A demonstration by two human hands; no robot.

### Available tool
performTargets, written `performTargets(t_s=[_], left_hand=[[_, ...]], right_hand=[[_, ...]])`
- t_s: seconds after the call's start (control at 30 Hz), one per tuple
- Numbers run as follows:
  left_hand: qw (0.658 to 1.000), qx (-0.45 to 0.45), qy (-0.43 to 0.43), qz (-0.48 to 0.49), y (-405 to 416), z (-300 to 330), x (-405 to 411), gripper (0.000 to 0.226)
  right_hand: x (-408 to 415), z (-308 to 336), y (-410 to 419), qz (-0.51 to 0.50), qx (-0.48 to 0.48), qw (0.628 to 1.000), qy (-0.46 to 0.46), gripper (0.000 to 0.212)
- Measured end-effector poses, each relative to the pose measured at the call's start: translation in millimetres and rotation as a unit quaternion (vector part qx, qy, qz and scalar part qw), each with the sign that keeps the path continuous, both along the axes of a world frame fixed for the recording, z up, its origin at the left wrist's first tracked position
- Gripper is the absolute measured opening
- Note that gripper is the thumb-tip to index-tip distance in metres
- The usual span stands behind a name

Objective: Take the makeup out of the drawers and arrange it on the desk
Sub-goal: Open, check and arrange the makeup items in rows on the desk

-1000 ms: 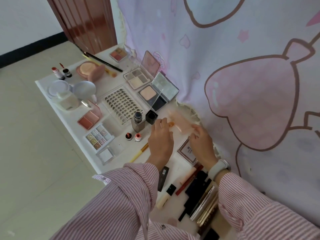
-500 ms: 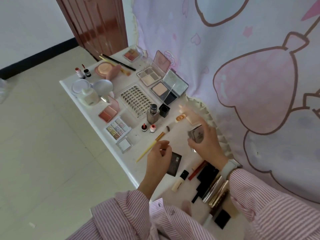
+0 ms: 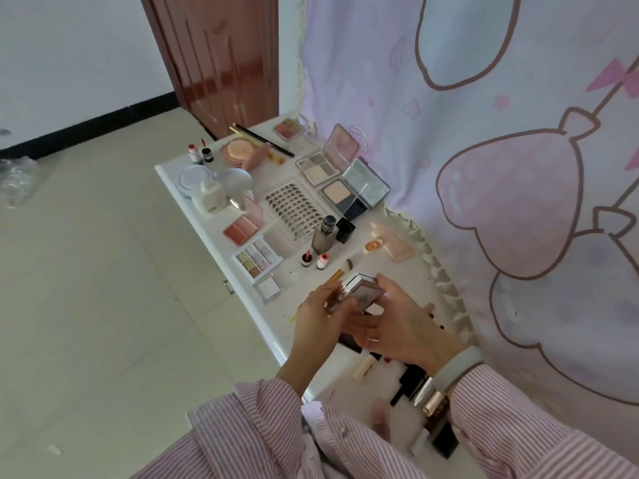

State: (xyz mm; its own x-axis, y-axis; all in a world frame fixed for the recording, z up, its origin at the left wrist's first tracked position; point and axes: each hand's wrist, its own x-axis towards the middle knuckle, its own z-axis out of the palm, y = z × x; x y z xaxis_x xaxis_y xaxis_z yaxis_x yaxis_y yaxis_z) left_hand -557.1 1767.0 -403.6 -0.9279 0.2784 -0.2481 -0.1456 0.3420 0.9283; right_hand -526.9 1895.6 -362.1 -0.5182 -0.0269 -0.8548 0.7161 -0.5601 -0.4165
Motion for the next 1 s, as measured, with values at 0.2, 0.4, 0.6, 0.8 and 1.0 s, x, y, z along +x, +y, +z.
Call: performTargets(t_s=[0.2, 0.4, 0.6, 0.8, 1.0], left_hand=[[0.989, -0.042, 0.118, -0.077, -18.6, -4.2, -6.7, 0.022], [0.993, 0.12, -0.017, -0.006, -15.0, 4.3, -2.5, 0.027], [0.835, 0.391, -0.384, 0.052, -10.4, 11.7, 1.0, 0.047], [0.879, 0.345, -0.325, 0.062, -7.1, 10.9, 0.6, 0.028], [0.912, 0.283, -0.279, 0.106, -2.4, 8.3, 3.0, 0.056]], right_hand=[[1.1, 0.6, 5.6, 0.174, 0.35, 0.909, 0.148, 0.013], [8.1, 4.5, 3.0, 0.213, 0.388, 0.868, 0.227, 0.005], [8.7, 3.0, -7.2, 0.218, 0.439, 0.828, 0.272, 0.014], [6.3, 0.8, -6.5, 0.342, 0.523, 0.727, 0.284, 0.016], [5.2, -1.5, -3.3, 0.411, 0.573, 0.656, 0.269, 0.022]])
